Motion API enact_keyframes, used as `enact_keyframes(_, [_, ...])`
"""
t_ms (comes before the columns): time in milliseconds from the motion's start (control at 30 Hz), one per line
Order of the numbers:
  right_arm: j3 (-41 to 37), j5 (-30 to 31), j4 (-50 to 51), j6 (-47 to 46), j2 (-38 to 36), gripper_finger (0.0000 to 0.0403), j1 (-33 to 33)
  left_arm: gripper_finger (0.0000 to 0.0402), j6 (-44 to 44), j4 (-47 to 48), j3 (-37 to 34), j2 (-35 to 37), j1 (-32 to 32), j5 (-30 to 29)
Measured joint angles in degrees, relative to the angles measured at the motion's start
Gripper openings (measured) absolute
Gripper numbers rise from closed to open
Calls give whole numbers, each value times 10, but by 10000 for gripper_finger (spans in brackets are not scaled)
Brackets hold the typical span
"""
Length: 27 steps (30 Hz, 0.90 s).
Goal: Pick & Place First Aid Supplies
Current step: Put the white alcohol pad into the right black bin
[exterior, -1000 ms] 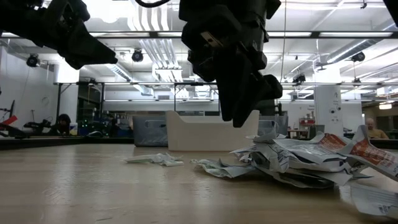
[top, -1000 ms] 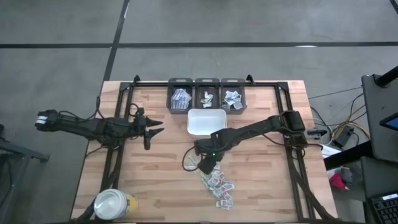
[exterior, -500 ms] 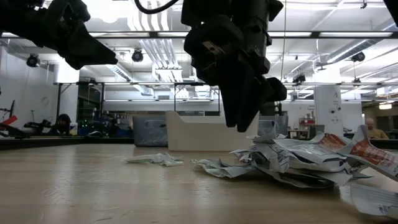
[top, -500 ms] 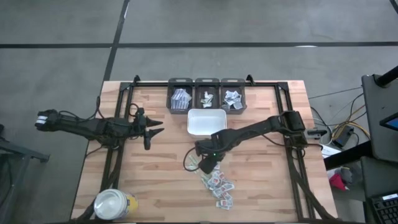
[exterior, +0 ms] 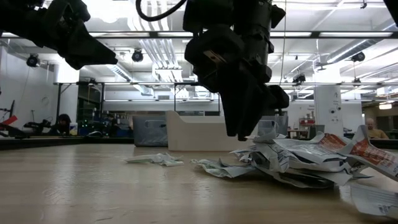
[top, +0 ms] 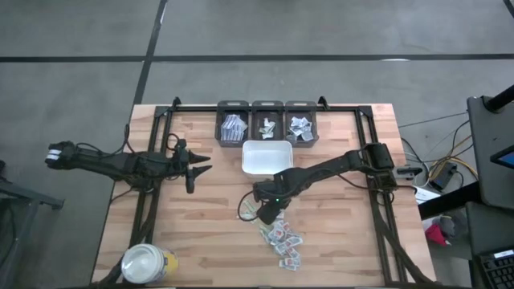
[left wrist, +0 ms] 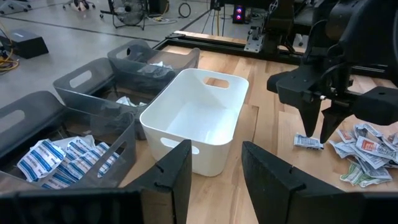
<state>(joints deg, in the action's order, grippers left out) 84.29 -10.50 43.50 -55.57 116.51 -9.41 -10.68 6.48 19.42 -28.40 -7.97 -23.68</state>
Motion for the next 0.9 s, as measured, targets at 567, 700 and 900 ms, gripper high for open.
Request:
enact_keyframes(567, [-13, -14, -16, 0, 17, 102, 0, 136, 0, 0, 0, 0, 0, -3])
enact_keyframes(700, [-12, -44, -38, -1, 43, 100, -2, 136, 0, 0, 0, -1, 0, -4])
enact_keyframes(900, [-9, -54, -40, -1, 60, 102, -3, 136, 0, 0, 0, -5, 0, -4])
